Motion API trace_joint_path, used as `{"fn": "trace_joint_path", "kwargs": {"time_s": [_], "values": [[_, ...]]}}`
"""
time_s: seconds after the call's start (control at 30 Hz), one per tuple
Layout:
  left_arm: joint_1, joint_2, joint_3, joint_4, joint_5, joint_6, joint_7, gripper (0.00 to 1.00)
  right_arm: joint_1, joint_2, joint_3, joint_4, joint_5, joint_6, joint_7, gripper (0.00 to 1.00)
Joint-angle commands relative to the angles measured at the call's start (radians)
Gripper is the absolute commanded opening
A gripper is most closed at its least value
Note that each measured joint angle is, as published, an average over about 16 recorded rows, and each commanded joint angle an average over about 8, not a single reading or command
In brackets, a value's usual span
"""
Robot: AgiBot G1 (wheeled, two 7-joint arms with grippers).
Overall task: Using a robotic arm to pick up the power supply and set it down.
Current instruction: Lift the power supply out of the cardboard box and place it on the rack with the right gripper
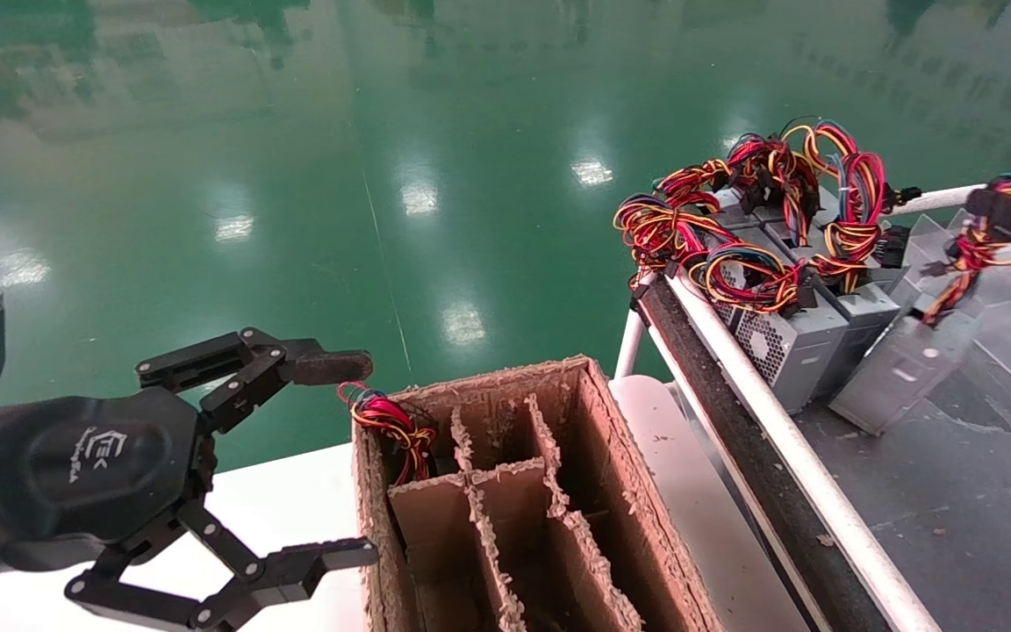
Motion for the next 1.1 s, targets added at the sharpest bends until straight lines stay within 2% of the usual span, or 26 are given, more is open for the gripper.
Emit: {"fn": "trace_joint_path", "kwargs": {"time_s": [0.03, 0.3, 1.1], "values": [[0.000, 0.000, 0.000, 0.000, 0.000, 0.000, 0.000, 1.00, -0.014, -0.019, 0.005, -0.005, 0.007, 0.025, -0.008, 0.00], [0.000, 0.000, 0.000, 0.000, 0.000, 0.000, 0.000, 1.00, -0.016, -0.055, 0.016, 0.005, 0.023, 0.094, -0.017, 0.00], [0.000, 0.000, 0.000, 0.000, 0.000, 0.000, 0.000, 1.00, -0.046, -0.153, 0.023, 0.008, 0.033, 0.177, -0.011, 0.00]]}}
